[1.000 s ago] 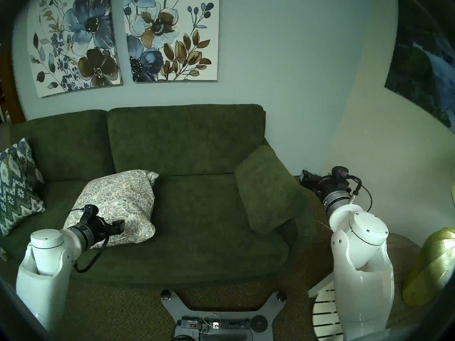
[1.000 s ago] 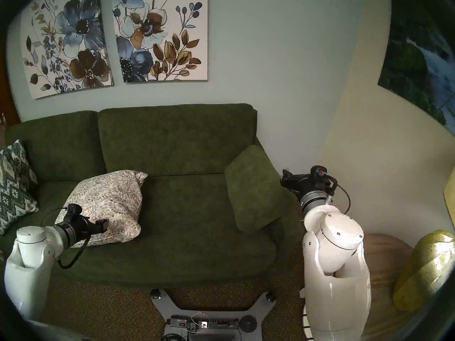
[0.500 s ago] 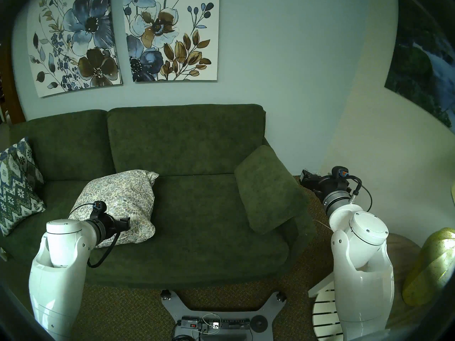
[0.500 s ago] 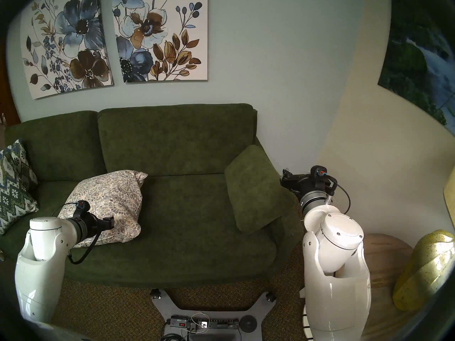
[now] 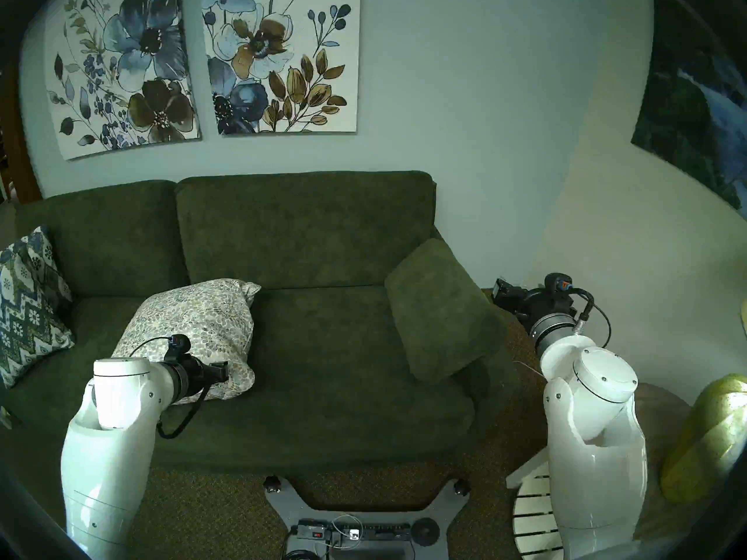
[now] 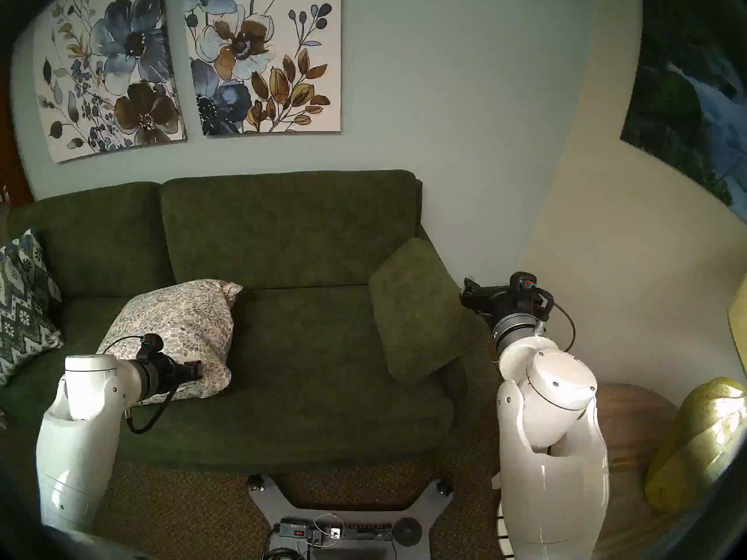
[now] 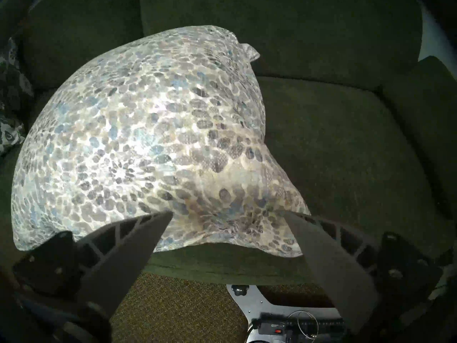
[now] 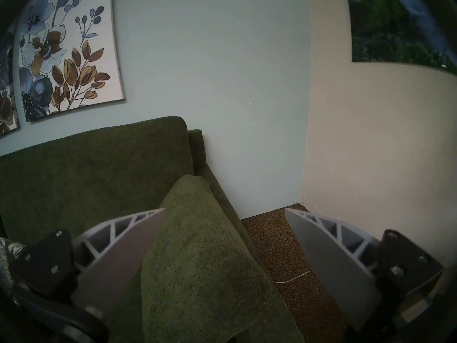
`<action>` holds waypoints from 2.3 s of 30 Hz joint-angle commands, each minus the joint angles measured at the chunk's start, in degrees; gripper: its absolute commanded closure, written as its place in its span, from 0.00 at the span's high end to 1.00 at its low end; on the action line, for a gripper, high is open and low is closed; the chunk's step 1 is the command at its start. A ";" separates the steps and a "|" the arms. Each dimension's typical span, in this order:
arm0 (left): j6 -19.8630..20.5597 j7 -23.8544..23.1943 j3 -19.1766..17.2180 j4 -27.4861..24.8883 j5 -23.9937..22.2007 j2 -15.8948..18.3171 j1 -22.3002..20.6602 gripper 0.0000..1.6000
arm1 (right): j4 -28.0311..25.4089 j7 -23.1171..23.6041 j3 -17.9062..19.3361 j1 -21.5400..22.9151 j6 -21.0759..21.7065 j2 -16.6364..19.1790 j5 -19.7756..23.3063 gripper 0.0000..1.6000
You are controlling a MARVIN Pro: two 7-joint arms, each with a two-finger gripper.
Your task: Fix throw pillow on sofa
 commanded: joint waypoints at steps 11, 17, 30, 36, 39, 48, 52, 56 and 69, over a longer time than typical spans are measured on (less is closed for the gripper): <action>-0.14 5.33 2.35 2.21 -0.10 -3.93 -8.41 1.00 | -0.79 0.01 0.03 0.09 -0.07 0.00 0.02 1.00; -0.14 6.47 2.47 1.10 -1.95 -4.27 -10.56 1.00 | -0.78 0.01 0.03 0.10 -0.07 0.00 0.01 1.00; -0.14 16.75 8.11 0.96 -3.15 -4.61 -11.86 1.00 | -0.82 0.01 0.03 0.08 -0.05 -0.01 0.02 1.00; -0.14 21.94 10.78 1.83 -3.75 -5.41 -12.78 1.00 | -0.83 0.01 0.03 0.07 -0.05 -0.01 0.02 1.00; -0.14 24.02 11.67 1.97 -4.51 -5.44 -13.19 1.00 | -0.83 0.01 0.03 0.07 -0.05 -0.01 0.02 1.00; -0.14 28.56 13.73 3.72 -7.41 -4.97 -14.71 1.00 | -0.83 0.01 0.03 0.07 -0.04 -0.01 0.02 1.00; -0.14 28.89 14.01 6.08 -7.76 -4.28 -15.55 1.00 | -0.83 0.01 0.03 0.07 -0.04 -0.01 0.02 1.00; -0.14 28.54 14.61 9.94 -7.54 -3.94 -17.33 1.00 | -0.83 0.01 0.03 0.07 -0.04 -0.01 0.02 1.00; -0.91 28.40 16.83 14.70 -7.32 -2.67 -18.45 1.00 | -0.84 0.01 0.03 0.07 -0.04 -0.01 0.02 1.00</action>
